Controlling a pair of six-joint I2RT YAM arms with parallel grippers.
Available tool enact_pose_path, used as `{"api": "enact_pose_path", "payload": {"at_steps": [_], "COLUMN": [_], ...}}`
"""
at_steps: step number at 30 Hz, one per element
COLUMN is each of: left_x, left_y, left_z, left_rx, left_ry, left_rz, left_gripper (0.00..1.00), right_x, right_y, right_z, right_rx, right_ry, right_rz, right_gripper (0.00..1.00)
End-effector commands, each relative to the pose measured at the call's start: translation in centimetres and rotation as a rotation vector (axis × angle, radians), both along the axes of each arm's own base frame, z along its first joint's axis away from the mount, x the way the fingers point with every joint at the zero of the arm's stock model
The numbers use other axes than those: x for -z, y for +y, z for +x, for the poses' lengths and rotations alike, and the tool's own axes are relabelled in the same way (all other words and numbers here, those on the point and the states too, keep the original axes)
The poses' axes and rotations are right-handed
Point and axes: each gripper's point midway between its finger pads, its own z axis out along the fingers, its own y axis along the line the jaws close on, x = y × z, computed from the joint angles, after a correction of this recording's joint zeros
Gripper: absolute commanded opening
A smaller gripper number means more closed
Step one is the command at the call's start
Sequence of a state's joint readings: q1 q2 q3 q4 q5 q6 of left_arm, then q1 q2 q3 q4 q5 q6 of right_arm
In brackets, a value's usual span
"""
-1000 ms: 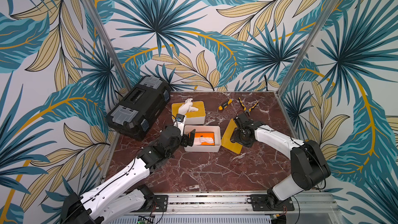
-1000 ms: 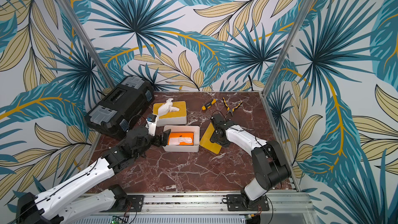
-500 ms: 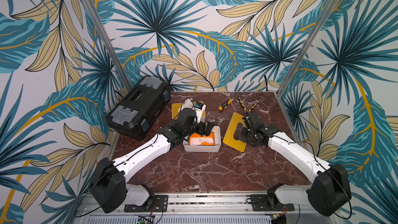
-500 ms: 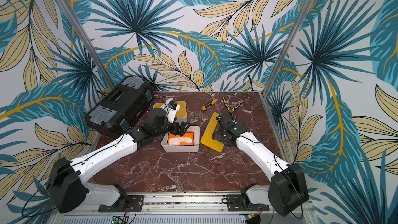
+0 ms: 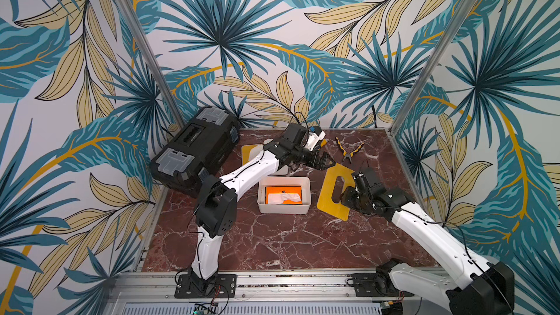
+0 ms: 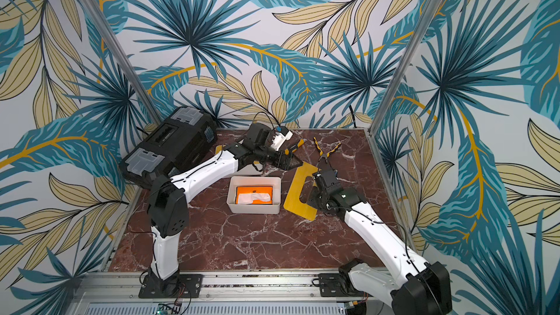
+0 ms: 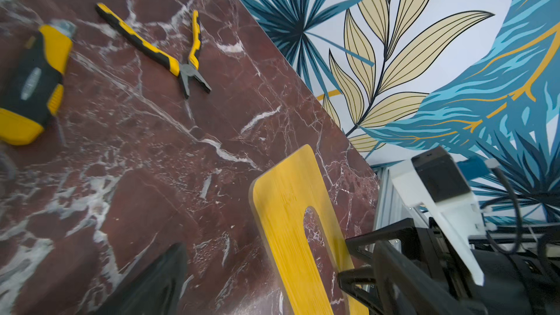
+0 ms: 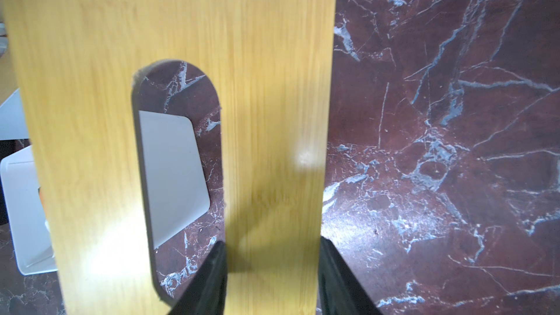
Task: Put the tissue paper into the tissue box
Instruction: Pick up the box lid from the center of the board.
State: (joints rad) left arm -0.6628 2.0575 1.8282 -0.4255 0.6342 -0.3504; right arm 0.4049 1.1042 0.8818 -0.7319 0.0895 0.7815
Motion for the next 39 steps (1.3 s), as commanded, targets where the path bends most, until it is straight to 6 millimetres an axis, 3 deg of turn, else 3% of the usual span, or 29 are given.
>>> {"api": "enact_pose_path", "payload": {"at_steps": [1,8,13,18,22,26,34,39], "left_x": [-0.6,0.8,0.4,-0.3,-2.1,-4.2,-6.9,-7.2], "left_y": [-1.2,-2.3,-3.6,-4.1,-3.3,0.0,10.2,15.0], "left_z": [-2.0,-2.3,-3.5,-4.7,-4.6,-3.2,-0.7,-1.1], "left_rx": [0.09,0.109,0.146,0.156,0.088,-0.042,-0.379,-0.55], "left_ry": [0.082,0.163,0.188,0.231,0.208,0.177,0.148,0.145], "left_rz": [-0.001,-0.008,-0.04,-0.097,-0.234,-0.362,-0.641,-0.782], "left_gripper": [0.96,0.74,0.55,0.18,0.0,0.0,0.0,0.0], "right_x": [0.2,-0.2,-0.4,-1.0,-2.1,-3.8,-6.9,-8.6], "right_y": [0.4,0.8,1.0,0.7,0.8,1.8,7.3,10.3], "right_z": [-0.2,-0.2,0.0,0.3,0.5,0.5,0.5,1.3], "right_rx": [-0.029,-0.039,-0.037,-0.012,-0.009,-0.039,-0.177,-0.226], "right_ry": [-0.01,-0.027,-0.039,-0.064,-0.106,-0.145,-0.298,-0.429], "right_rz": [0.012,0.038,0.055,0.052,0.076,0.141,0.516,0.731], "right_gripper": [0.22,0.2,0.2,0.16,0.17,0.28,0.69,0.77]}}
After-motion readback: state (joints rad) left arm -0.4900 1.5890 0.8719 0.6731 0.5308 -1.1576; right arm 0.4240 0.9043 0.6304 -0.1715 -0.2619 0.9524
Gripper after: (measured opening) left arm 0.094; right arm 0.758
